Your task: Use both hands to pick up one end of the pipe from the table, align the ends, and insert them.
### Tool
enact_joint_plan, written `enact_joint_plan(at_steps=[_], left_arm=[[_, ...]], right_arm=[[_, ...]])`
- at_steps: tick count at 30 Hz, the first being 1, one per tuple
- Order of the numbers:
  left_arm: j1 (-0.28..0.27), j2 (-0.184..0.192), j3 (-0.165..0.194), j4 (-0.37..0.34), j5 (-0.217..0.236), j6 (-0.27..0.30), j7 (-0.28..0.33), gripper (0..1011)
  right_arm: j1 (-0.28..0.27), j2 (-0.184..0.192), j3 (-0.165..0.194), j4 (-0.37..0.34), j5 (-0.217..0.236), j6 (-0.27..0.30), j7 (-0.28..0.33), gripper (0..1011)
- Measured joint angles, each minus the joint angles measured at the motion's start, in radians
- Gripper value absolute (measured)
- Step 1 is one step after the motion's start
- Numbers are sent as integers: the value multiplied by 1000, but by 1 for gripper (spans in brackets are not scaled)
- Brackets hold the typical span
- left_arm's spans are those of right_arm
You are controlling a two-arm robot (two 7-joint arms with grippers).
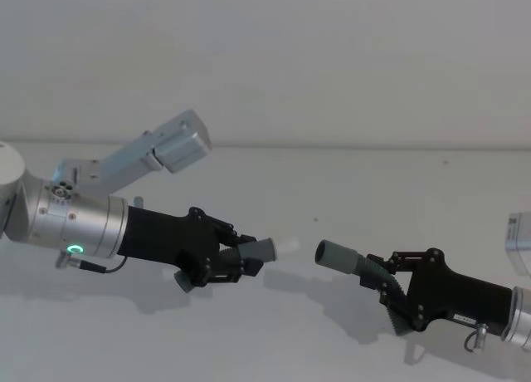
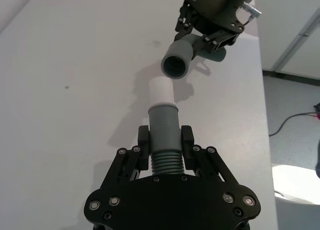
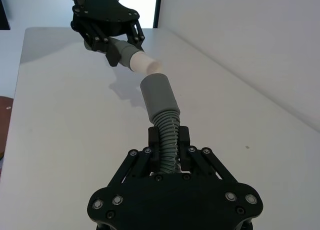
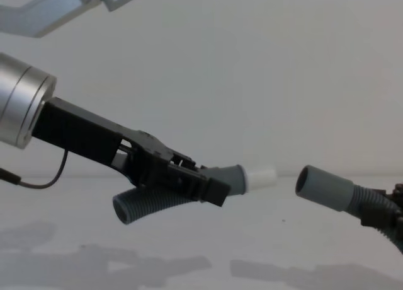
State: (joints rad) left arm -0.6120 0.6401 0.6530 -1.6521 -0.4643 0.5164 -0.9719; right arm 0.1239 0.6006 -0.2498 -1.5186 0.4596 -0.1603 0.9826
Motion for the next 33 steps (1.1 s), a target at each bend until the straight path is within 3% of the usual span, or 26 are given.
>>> enact_joint_plan(at_steps=[33], left_arm=[[-63,-8,66,25,-29,64,-52,357]], right_arm=[[6,45,-37,-6,11,-14,26,190]])
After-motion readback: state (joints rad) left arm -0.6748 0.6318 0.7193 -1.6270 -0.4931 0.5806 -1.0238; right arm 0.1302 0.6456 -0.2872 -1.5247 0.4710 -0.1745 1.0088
